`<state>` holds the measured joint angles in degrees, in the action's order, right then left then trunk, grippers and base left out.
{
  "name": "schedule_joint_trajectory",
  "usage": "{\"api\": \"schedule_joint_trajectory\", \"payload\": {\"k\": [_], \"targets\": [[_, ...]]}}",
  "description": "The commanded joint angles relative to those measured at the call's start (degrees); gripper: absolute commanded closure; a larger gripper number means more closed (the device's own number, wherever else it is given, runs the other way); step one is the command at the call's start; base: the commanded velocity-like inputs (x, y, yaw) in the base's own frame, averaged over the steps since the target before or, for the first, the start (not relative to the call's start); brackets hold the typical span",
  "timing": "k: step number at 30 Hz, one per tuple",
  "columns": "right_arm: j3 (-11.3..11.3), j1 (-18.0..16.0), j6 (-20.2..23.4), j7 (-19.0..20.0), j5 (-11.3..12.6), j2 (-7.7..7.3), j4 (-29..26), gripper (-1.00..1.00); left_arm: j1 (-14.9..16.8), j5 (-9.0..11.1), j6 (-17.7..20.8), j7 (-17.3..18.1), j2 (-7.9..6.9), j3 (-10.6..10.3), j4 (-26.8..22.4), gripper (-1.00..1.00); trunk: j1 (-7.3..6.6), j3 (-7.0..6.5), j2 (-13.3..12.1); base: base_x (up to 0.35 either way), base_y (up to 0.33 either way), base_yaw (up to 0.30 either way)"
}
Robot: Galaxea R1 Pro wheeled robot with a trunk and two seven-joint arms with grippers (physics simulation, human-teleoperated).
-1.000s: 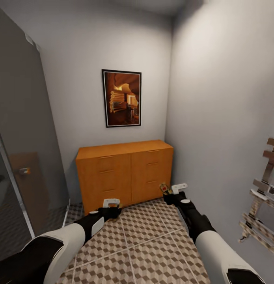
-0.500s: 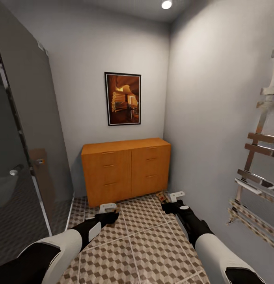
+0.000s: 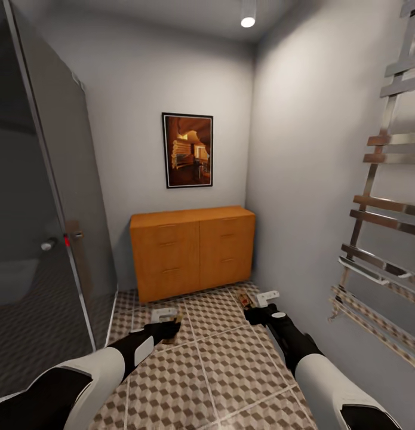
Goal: Take the four mousetraps from the cabinet in the bathroom and place them on the bathroom floor. Make sure all four end up on the same floor surface, and ensure that at least two of them are either under or directly next to the same bathroom sink.
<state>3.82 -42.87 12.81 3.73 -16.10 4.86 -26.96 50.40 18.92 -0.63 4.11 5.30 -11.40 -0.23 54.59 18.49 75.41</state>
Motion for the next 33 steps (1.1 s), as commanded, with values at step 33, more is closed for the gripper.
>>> {"api": "schedule_joint_trajectory", "payload": {"k": [33], "targets": [[0.40, -0.02, 0.52, 0.14, -0.67, 0.02, -0.02, 1.00, 0.05, 0.59, -0.16, -0.07, 0.15, -0.47, 0.05, 1.00, -0.04, 0.07, 0.05, -0.318, 0.000, 0.000]]}}
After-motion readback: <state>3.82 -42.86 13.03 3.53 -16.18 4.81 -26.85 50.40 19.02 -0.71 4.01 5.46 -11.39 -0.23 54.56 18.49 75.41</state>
